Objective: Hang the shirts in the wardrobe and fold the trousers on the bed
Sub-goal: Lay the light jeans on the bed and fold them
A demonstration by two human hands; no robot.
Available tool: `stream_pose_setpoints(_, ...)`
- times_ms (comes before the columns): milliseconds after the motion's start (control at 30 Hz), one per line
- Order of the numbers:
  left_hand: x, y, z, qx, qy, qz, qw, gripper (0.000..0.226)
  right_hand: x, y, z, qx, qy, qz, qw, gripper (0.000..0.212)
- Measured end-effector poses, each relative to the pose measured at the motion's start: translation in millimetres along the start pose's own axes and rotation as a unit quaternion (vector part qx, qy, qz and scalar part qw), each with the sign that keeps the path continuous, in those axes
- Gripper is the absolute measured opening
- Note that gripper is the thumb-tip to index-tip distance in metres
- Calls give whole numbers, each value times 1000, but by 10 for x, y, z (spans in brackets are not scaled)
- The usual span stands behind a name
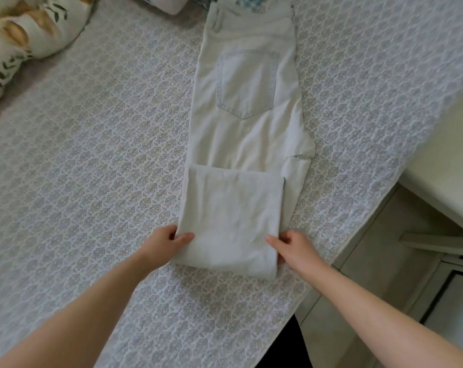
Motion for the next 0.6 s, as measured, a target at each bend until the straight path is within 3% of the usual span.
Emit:
stream_pose_setpoints(67,8,-4,-5,1,-19,1,1000,29,-104,-5,-19,14,-32,-3,999,27)
stream_pose_setpoints(233,64,-16,-4,23,-98,4,995,35,-238,-10,2,-70,-15,19,997,22)
stream_pose_setpoints(467,-8,13,57,65,-62,-1,996,30,-206,-101,-1,-48,-27,74,996,12)
stream_pose_setpoints(600,-68,-30,67,62,-15,-58,996,29,-160,-130,-11,-33,37,51,998,17)
Point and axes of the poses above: each hand's wrist, its own y-axis away from the middle knuckle, its own z-axis out of the palm, x = y × z, the point moved 2 cm from there along -y, towards the middle knuckle, and after that the axes turned 1 degree about z, right-handed, at the moved point
